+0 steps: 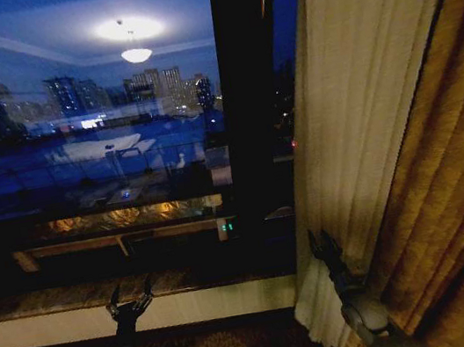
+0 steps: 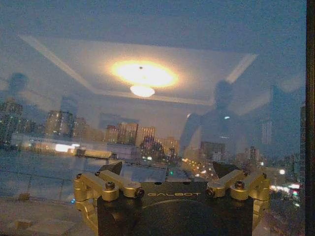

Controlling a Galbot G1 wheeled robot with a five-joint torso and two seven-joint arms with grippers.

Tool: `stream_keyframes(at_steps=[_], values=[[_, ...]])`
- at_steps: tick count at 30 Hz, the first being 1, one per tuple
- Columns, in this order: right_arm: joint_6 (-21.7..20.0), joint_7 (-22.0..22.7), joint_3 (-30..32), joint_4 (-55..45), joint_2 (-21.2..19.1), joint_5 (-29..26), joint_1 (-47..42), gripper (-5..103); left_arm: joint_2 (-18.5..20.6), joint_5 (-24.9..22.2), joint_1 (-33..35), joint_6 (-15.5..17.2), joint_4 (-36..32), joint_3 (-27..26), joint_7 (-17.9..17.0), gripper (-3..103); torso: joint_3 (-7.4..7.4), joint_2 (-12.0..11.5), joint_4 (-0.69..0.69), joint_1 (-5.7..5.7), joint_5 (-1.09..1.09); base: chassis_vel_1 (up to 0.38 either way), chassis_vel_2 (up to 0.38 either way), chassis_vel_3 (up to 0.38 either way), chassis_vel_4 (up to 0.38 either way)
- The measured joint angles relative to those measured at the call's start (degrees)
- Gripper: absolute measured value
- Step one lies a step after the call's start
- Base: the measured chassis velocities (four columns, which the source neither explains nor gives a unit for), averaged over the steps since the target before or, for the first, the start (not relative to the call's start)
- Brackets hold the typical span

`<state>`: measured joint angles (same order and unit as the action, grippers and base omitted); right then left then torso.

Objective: Open the curtains by pulling them apart, changing their state from closed to fully open.

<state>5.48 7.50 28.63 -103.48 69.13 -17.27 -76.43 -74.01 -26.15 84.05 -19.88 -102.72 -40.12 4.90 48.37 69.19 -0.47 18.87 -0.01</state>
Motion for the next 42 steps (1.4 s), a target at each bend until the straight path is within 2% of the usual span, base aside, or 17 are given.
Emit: stream_keyframes(at_steps=[2,4,5,8,11,23,42], values=[[-0.8,-0.3,0.2,-2.1,-0.6,0.0,-2.0,71,0.0,0.0,0.0,0.0,0.0,0.0,0.0,100,0.00,0.0,0.00,0.00,0.00,0.000,0.000,0.000,0.000],[-0.8,-0.4,0.2,-2.3,-0.7,0.0,-2.2,71,0.0,0.0,0.0,0.0,0.0,0.0,0.0,100,0.00,0.0,0.00,0.00,0.00,0.000,0.000,0.000,0.000],[-0.8,-0.7,0.2,-2.8,-0.8,0.2,-2.5,82,0.0,0.0,0.0,0.0,0.0,0.0,0.0,100,0.00,0.0,0.00,0.00,0.00,0.000,0.000,0.000,0.000],[-0.8,-0.8,0.2,-3.1,-0.8,0.4,-2.5,87,0.0,0.0,0.0,0.0,0.0,0.0,0.0,100,0.00,0.0,0.01,0.00,0.00,0.000,0.000,0.000,0.000],[-0.8,-0.8,-0.2,-2.4,-0.2,0.4,-0.8,99,0.0,0.0,0.0,0.0,0.0,0.0,0.0,100,0.00,0.0,0.01,0.00,0.00,0.000,0.000,0.000,0.000],[-0.6,-1.4,-3.9,2.8,1.2,0.7,4.4,100,0.0,0.0,0.0,0.0,0.0,0.0,0.0,100,0.01,0.0,0.01,0.01,0.01,0.000,0.000,0.000,0.000],[-1.0,-1.4,-4.2,3.1,1.5,0.8,4.8,100,0.0,0.0,0.0,0.0,0.0,0.0,0.0,100,0.01,0.0,0.01,0.01,0.00,0.000,0.000,0.000,0.000]])
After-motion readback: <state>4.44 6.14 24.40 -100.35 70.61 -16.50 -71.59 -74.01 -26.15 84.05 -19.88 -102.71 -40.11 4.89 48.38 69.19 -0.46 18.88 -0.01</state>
